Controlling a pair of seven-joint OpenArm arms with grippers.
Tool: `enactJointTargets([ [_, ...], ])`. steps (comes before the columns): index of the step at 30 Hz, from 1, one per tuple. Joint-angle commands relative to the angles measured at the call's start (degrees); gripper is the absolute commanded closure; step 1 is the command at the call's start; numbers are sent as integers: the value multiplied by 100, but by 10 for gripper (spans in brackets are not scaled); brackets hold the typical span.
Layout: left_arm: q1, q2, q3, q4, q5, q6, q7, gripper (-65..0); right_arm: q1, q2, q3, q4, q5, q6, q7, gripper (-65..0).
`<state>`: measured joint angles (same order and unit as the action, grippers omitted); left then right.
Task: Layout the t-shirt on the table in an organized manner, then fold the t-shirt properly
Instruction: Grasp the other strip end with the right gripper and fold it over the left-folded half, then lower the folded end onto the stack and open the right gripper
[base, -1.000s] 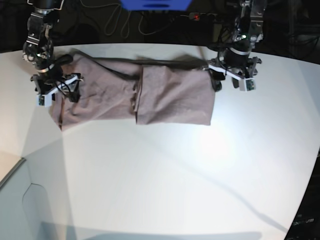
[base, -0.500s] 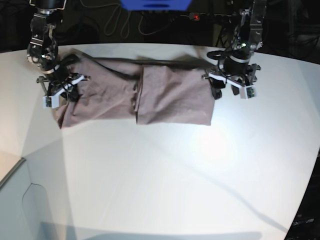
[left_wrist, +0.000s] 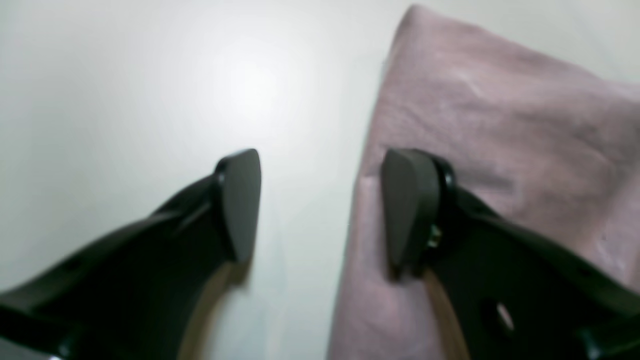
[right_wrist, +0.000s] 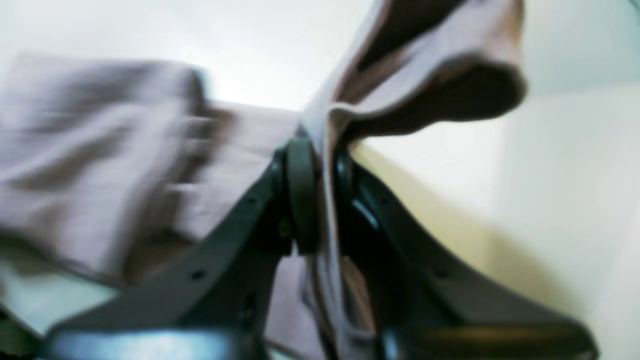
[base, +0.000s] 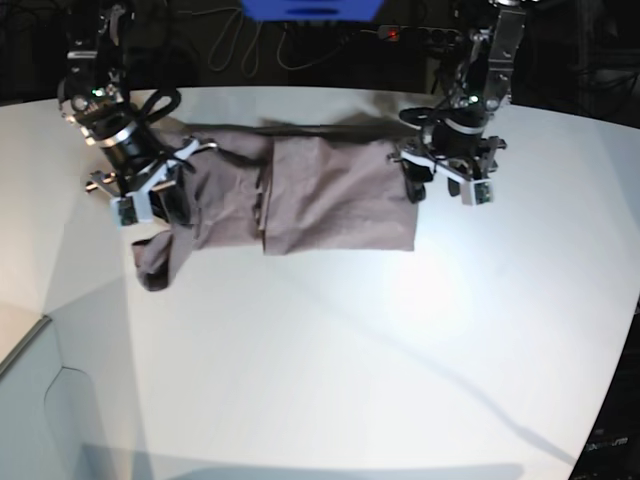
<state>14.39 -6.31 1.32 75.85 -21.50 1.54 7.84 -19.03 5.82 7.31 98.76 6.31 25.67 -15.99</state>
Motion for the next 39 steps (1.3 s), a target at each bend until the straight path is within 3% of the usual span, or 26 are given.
enactJointTargets([
  [1, -28, 2, 39, 111, -9, -18, -93, -376, 8, 29, -94, 238, 121, 31, 205, 0],
  [16, -11, 2, 83, 120, -9, -18, -93, -376, 210, 46, -1826, 493, 103, 31, 197, 0],
  [39, -2, 2, 83, 120, -9, -27, -93, -380, 1239, 29, -3179, -773, 103, 31, 197, 0],
])
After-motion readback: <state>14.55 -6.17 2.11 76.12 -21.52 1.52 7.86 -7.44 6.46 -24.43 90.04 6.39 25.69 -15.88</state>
